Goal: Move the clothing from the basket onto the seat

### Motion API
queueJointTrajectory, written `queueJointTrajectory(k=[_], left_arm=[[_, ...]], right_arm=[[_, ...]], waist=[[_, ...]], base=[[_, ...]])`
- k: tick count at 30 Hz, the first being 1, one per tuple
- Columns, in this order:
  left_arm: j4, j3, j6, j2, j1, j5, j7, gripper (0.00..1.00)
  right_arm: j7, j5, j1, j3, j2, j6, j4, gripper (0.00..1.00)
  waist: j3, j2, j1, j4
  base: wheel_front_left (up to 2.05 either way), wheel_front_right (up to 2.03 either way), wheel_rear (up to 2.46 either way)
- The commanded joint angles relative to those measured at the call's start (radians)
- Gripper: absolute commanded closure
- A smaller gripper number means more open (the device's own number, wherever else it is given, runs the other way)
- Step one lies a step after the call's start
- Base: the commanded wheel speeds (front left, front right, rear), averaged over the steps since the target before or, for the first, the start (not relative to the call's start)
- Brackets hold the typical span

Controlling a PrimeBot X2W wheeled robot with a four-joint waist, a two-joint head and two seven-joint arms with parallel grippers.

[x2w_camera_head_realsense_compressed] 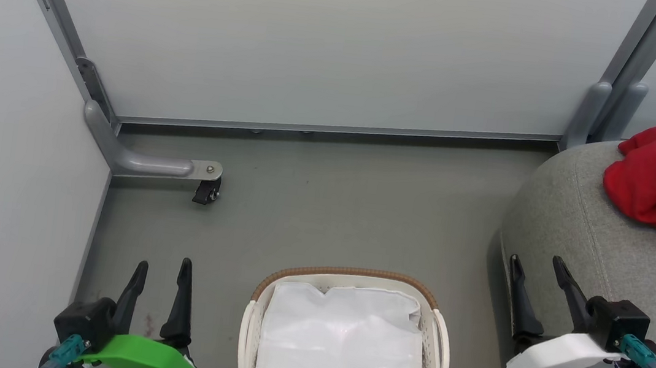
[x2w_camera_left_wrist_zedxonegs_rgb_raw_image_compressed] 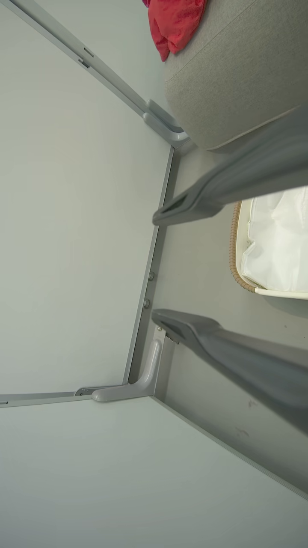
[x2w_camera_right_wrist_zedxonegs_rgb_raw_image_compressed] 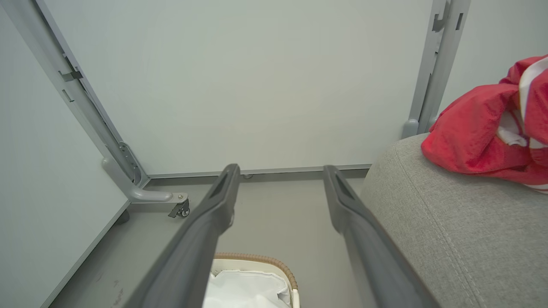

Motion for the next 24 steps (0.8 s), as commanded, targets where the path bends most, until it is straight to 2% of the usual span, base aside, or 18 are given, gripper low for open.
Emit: queueJointTrajectory(k=[1,2,6,24], left_arm=[[-0.003,0.001,-0.003,0.001,0.007,-0.004,0.0,0.0],[-0.001,0.0,0.0,0.0,0.0,-0.007,0.0,1.0],[0.028,-0.002,0.0,-0.001,0.004,-0.017,0.003,1.0],[-0.008,0.063,-0.007,0.0,-0.013,-0.305,0.095,1.0]], right_arm=[[-0.002,0.005,0.002,-0.001,-0.004,-0.001,0.002,0.0],[0.0,0.002,0.0,0.0,0.0,0.0,0.0,1.0],[0.007,0.012,0.015,-0.001,0.007,0.0,0.032,1.0],[0.097,0.353,0.02,-0.029,0.004,0.0,-0.001,1.0]], waist=[[-0.001,0.0,0.0001,0.0],[-0.001,0.0,0.0001,0.0],[-0.001,0.0,0.0001,0.0],[-0.004,0.0,0.0001,-0.003]], base=[[0.0,0.0,0.0],[0.0,0.0,0.0],[0.0,0.0,0.0],[0.0,0.0,0.0]])
